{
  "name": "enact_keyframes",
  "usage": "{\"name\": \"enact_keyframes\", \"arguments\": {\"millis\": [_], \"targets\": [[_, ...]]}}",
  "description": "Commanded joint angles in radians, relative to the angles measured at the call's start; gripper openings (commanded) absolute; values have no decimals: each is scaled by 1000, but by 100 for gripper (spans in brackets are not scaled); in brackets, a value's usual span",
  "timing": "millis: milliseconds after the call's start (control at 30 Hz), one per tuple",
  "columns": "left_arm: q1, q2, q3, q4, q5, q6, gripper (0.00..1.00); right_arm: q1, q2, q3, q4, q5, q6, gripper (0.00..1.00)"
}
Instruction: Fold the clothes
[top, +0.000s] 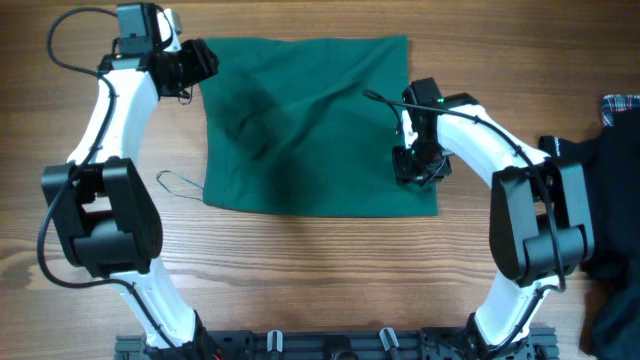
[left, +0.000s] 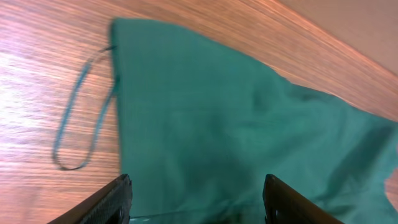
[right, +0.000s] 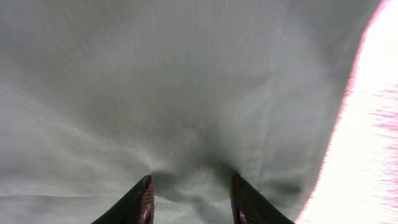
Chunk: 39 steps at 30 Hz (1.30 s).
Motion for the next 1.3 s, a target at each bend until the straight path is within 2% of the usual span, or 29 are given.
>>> {"name": "enact_keyframes", "arguments": {"millis": [0, 33, 133, 200, 300, 433, 567, 733, 800, 967, 1033, 1133, 1267], "targets": [[-51, 15, 8, 51, 33, 17, 68, -6, -76, 102, 45, -32, 0, 55], [-68, 33, 8, 88, 32, 17, 67, -6, -87, 102, 90, -48, 0, 58], [-95, 85, 8, 149, 30, 17, 67, -6, -73, 101, 221, -72, -13, 56], [-98, 131, 8, 186, 25, 17, 67, -6, -40, 99, 317, -71, -53, 50], [-98, 169, 8, 209, -42, 17, 65, -6, 16, 99, 372, -71, -53, 49], [-98, 219, 8, 257, -50, 17, 63, -6, 139, 99, 425, -71, -87, 49], [-93, 267, 8, 282, -69, 22, 62, -7, 183, 99, 400, 5, -102, 43], [-71, 332, 8, 297, -138, 53, 62, -8, 182, 99, 291, 142, -102, 42], [-51, 336, 8, 296, -179, 55, 61, -14, 182, 99, 285, 154, -103, 42], [11, 332, 13, 306, -167, 55, 60, -49, 182, 99, 290, 154, -103, 42], [12, 322, 35, 304, -150, 55, 61, -54, 182, 99, 291, 154, -102, 43], [-1, 283, 92, 304, -47, 50, 65, -53, 182, 99, 292, 137, -104, 43], [-38, 126, 158, 283, -41, 47, 70, -53, 176, 120, 324, 17, -105, 43]]}}
